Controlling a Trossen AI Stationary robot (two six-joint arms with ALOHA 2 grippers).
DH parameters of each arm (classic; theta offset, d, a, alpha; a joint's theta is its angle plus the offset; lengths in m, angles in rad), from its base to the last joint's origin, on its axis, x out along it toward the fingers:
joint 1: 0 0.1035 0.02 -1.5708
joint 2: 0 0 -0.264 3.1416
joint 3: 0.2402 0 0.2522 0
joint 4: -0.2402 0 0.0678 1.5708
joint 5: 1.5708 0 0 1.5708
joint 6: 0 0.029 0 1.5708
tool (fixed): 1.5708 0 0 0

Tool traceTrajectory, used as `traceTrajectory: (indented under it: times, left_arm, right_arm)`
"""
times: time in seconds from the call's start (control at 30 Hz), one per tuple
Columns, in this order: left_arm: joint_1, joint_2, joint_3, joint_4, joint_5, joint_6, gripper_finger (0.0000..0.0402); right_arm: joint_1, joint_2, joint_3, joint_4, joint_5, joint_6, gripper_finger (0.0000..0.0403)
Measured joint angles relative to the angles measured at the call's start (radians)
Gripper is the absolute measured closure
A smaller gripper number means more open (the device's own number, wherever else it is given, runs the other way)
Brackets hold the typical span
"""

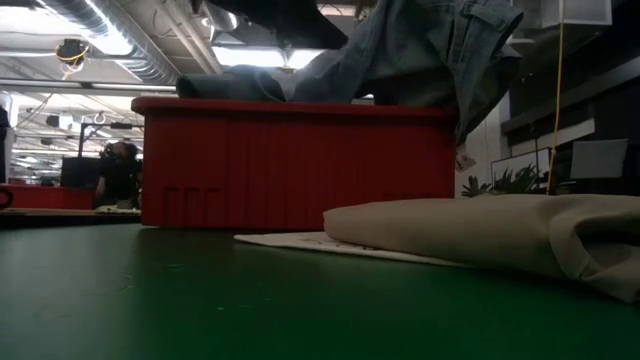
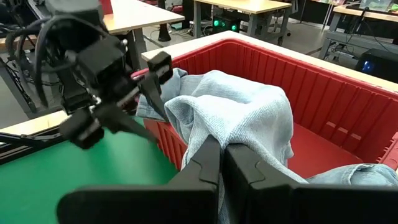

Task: Fold Laundry from Bin
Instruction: Fold the light blue jeans

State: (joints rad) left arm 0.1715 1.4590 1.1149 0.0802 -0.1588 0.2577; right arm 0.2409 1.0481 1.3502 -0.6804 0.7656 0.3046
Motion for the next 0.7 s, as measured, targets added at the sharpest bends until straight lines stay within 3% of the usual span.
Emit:
traceTrajectory:
  times: [0.3,0.47,0.7]
  left_arm:
    - [-0.018,0.147,0.0,0.112,-0.177,0.04,0.0167]
    - [-0.018,0.175,0.0,0.115,-0.305,0.04,0.0163]
    - [-0.043,0.169,0.0,0.186,-0.404,0.041,0.0165]
  right_arm:
    - [0.0,0.0,0.0,0.0,-0.025,0.0,0.0398]
    - [0.0,0.0,0.0,-0.001,-0.026,0.0,0.0398]
    - [0.0,0.0,0.0,-0.001,-0.026,0.0,0.0398]
